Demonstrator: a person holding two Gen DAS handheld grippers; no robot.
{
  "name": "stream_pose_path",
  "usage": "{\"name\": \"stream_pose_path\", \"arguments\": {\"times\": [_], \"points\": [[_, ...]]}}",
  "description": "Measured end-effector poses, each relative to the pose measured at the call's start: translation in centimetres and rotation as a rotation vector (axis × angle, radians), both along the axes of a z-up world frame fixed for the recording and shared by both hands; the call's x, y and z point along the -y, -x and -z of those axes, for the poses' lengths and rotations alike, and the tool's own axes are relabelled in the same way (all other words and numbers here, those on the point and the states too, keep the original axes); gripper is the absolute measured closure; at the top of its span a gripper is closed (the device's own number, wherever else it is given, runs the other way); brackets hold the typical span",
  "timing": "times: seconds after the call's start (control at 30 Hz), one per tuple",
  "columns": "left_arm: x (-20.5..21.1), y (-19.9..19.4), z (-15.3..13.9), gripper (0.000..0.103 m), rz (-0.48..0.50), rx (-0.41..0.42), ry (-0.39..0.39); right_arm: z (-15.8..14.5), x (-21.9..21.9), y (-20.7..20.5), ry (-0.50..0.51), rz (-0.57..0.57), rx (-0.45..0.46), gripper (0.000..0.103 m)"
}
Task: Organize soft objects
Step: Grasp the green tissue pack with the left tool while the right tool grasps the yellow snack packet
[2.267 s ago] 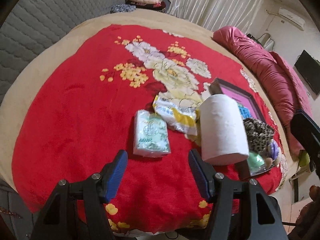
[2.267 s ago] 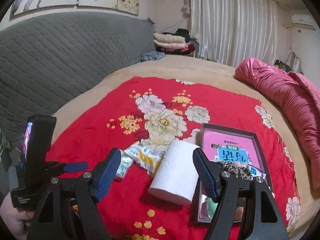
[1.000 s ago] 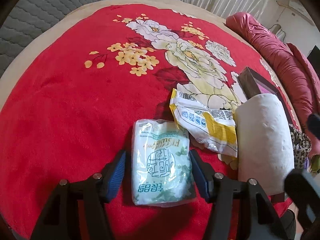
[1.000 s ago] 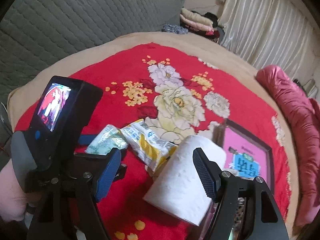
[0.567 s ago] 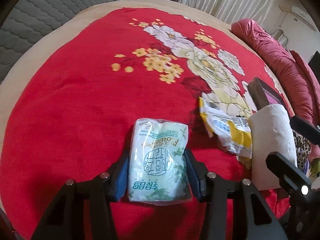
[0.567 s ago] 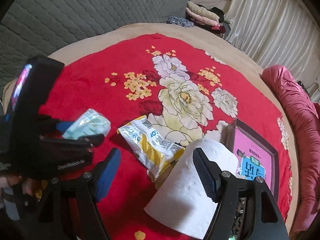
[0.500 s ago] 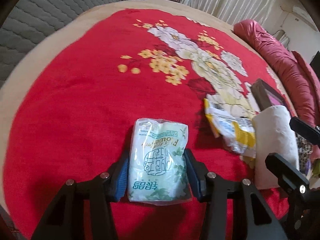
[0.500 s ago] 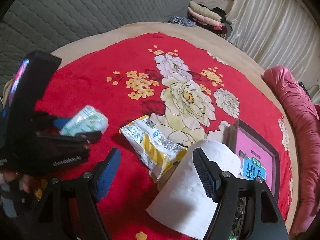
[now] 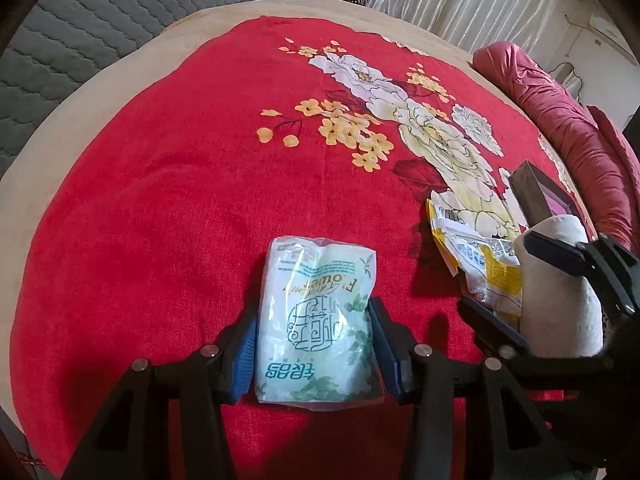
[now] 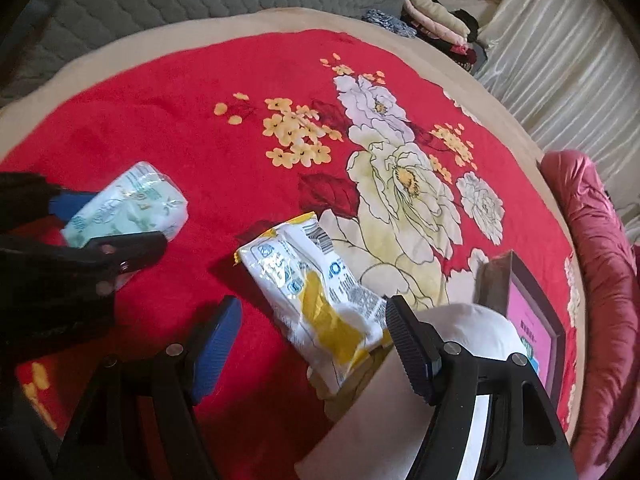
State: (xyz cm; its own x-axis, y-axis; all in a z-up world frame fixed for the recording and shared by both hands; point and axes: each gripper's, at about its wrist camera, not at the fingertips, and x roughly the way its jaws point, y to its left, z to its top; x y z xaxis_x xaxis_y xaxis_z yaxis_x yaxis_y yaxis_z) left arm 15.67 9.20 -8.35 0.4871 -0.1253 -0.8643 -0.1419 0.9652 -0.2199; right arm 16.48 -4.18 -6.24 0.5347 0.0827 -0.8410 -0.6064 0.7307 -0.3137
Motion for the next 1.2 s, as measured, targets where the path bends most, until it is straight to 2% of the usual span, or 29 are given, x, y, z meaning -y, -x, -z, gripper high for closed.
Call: {"name": "stream_pose_path", "arguments": {"times": [0.17, 0.3, 0.47, 0.5, 0.6, 0.63, 0.93, 1.2], "points": [[0.0, 0.0, 0.1, 0.052, -0.001, 0.001, 0.003, 1.0, -0.4, -1.1, 0.025, 0.021, 0.016, 0.027], [0.3, 0.0, 0.1, 0.052, 0.007, 0.004, -0.022, 1.2, -0.3, -1.8, 0.003, 0.045, 0.017, 0.027], [0.6, -0.1, 0.1, 0.052, 0.01, 0.007, -0.032, 1.3, -0.4, -2.0, -0.006, 0.053, 0.001, 0.049], [0.6, -0.1, 0.1, 0.052, 0.011, 0.008, -0.033, 1.3, -0.5, -2.0, -0.014, 0.052, -0.003, 0.057], [0.6, -0.1, 0.1, 0.052, 0.011, 0.007, -0.035, 1.2, -0.6, -1.7, -0.019, 0.054, 0.006, 0.063], [0.6, -0.1, 0.1, 0.052, 0.011, 0.008, -0.035, 1.0, -0.5, -1.7, -0.032, 0.055, 0.006, 0.072], [0.6, -0.1, -0.1, 0.052, 0.009, 0.015, -0.028, -1.4, 1.4, -1.5, -0.217, 0.108, -0.057, 0.074], [1.2, 0.8, -1.9, 0.052, 0.015, 0.067, -0.035, -4.2, 2.1, 0.8, -0.308, 0.098, -0.046, 0.074]]}}
